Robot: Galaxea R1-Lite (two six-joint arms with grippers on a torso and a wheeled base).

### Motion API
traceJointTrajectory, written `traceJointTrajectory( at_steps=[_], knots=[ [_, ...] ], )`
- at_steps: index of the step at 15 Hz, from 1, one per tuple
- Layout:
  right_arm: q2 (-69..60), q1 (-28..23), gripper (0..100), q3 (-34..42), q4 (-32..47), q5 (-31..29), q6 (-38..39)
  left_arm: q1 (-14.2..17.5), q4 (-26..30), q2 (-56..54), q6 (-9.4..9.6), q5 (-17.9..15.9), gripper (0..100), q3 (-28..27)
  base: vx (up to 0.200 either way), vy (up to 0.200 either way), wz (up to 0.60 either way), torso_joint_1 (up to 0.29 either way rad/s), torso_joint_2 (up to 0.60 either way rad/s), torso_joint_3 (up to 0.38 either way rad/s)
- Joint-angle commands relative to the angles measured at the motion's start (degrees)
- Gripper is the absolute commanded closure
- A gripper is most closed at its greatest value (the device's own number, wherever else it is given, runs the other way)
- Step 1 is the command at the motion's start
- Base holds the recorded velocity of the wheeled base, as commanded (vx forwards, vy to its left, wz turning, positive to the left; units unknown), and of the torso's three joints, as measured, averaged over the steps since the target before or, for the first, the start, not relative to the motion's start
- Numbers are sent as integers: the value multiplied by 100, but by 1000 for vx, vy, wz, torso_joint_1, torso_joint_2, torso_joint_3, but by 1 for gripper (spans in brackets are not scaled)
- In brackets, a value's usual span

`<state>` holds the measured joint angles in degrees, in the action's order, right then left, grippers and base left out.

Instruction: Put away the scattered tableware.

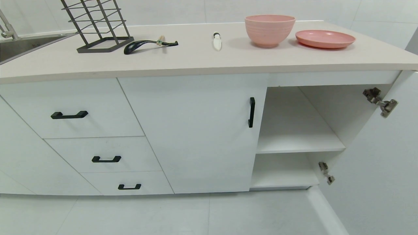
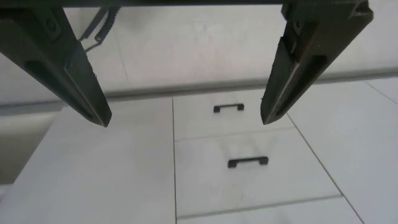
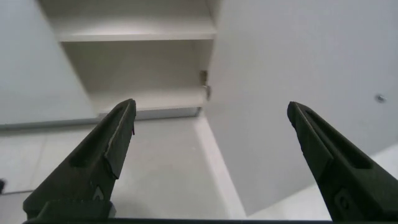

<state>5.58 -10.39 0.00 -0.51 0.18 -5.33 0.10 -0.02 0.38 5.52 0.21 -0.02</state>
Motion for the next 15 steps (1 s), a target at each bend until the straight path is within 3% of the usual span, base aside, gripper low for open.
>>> traceJointTrajectory(
  at_steps=[1, 3, 4, 6, 9, 15],
  knots=[
    [13, 2, 0, 0, 25, 193, 49, 17, -6, -38, -34, -12, 0, 2, 0, 0, 0, 0, 0, 0],
    [13, 2, 0, 0, 34, 289, 243, 17, 2, -38, -596, 23, 0, 2, 0, 0, 0, 0, 0, 0],
    [13, 2, 0, 0, 34, 272, 260, 17, 2, -38, -675, 23, 0, 2, 0, 0, 0, 0, 0, 0],
    [13, 2, 0, 0, 34, 237, 313, 17, -6, -38, -666, 32, 0, 2, 0, 0, 0, 0, 0, 0],
    [13, 2, 0, 0, 34, 237, 313, 17, 2, -38, -658, 32, 0, 2, 0, 0, -600, 2, 2, 2],
    [13, 2, 0, 0, 34, 237, 313, 17, 2, -38, -666, 50, 0, 2, 33, -33, 0, 0, 0, 1]
  ],
)
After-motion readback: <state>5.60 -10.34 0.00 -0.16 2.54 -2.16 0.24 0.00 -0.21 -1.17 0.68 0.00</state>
